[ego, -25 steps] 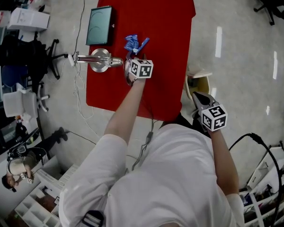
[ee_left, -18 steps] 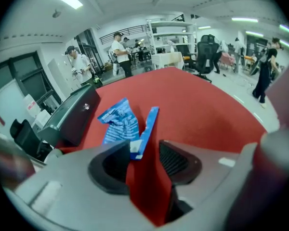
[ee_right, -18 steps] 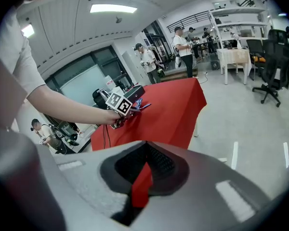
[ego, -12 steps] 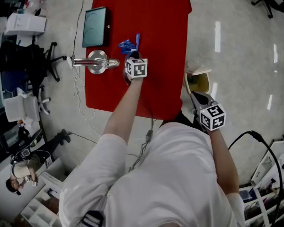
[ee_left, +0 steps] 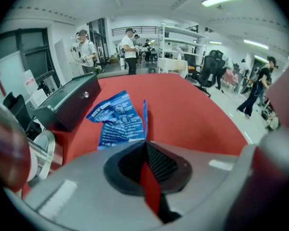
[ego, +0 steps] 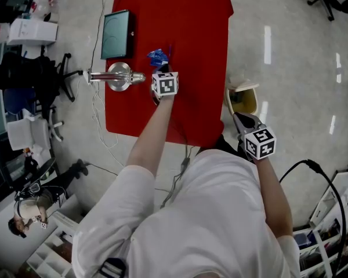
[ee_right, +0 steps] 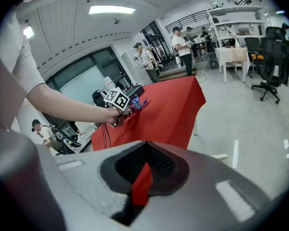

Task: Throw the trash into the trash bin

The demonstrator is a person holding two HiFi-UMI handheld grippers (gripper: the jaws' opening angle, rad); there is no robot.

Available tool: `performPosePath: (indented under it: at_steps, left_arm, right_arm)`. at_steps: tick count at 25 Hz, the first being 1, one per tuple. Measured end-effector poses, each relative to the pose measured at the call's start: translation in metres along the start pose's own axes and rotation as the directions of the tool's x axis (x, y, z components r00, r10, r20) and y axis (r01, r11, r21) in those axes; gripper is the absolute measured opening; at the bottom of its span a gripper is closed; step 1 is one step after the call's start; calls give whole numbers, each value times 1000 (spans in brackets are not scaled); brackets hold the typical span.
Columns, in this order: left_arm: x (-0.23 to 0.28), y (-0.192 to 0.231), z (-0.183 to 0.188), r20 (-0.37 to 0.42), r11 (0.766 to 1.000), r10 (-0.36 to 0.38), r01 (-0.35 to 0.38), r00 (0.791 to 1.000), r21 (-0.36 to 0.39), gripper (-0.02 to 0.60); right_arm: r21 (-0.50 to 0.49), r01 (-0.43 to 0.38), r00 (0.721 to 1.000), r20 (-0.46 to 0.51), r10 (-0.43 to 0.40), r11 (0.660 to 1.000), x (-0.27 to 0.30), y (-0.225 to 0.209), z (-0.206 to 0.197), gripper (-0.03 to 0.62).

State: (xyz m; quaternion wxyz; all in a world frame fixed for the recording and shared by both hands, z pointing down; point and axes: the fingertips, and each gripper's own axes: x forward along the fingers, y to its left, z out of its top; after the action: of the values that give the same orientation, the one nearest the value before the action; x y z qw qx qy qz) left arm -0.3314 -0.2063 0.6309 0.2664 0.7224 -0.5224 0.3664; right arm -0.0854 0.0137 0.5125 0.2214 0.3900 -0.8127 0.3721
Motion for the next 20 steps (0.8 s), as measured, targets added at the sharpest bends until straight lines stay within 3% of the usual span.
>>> performPosePath:
  at_steps: [20]
  left_arm:
    - [-65, -99, -2, 93, 998, -47, 43, 995, 43, 2]
  right_arm:
    - [-46, -23, 999, 37, 24, 999, -43, -18, -25, 2]
